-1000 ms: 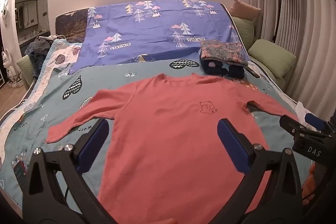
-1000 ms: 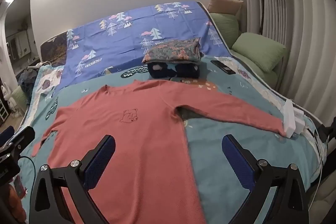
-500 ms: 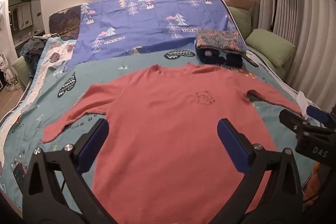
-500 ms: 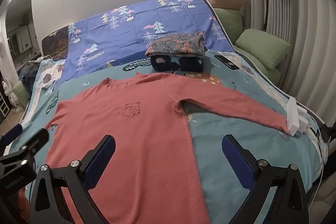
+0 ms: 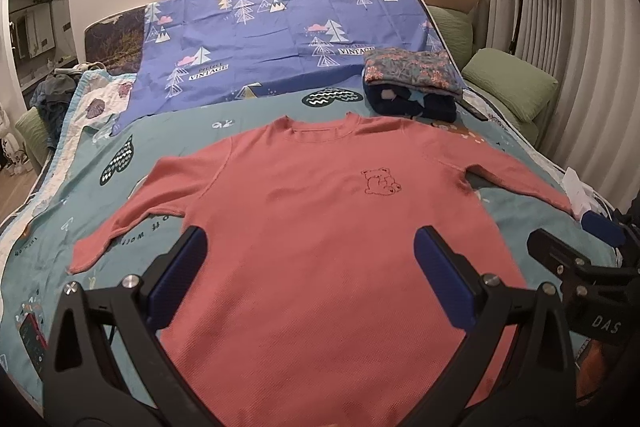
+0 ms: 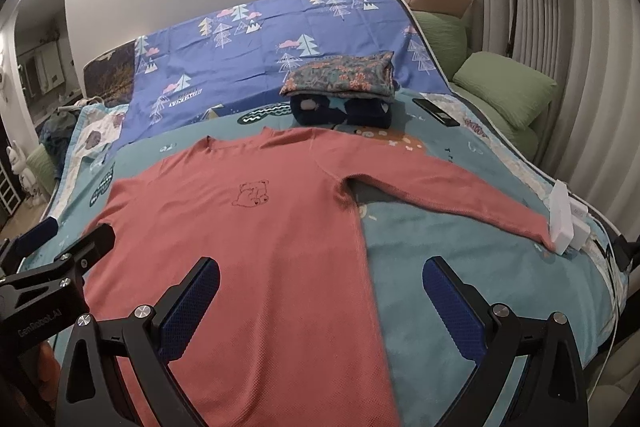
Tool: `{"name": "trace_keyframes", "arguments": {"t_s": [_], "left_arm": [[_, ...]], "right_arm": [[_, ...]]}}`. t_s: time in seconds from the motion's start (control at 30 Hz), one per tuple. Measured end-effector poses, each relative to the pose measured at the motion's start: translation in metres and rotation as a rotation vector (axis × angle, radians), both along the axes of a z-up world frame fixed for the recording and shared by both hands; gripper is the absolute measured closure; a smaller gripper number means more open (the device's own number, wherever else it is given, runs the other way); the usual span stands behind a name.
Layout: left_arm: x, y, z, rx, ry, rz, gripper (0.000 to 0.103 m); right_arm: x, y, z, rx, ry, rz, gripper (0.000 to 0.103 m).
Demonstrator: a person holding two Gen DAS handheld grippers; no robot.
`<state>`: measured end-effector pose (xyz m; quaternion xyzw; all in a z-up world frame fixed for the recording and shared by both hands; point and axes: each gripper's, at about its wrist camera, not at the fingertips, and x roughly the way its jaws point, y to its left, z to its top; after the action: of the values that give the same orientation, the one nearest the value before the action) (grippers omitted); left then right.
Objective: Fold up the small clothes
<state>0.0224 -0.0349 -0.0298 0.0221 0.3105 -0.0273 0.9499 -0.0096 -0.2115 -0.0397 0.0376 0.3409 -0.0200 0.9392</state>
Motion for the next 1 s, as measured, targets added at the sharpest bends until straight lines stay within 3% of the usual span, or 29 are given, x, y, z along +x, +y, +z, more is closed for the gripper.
{"name": "trace_keyframes", "arguments": {"t_s": [0.57, 1.0], "left_arm": [[0.011, 0.002, -0.012, 0.030, 0.034, 0.028, 0.000], [0.011, 0.012, -0.012, 0.022, 0.022, 0.072, 0.000]], "right_arm": [[0.019, 0.004, -0.020, 0.027, 0.062, 0.040, 0.000], [0.037, 0.017, -0.018, 0.018, 0.080, 0.081, 0.000]]}}
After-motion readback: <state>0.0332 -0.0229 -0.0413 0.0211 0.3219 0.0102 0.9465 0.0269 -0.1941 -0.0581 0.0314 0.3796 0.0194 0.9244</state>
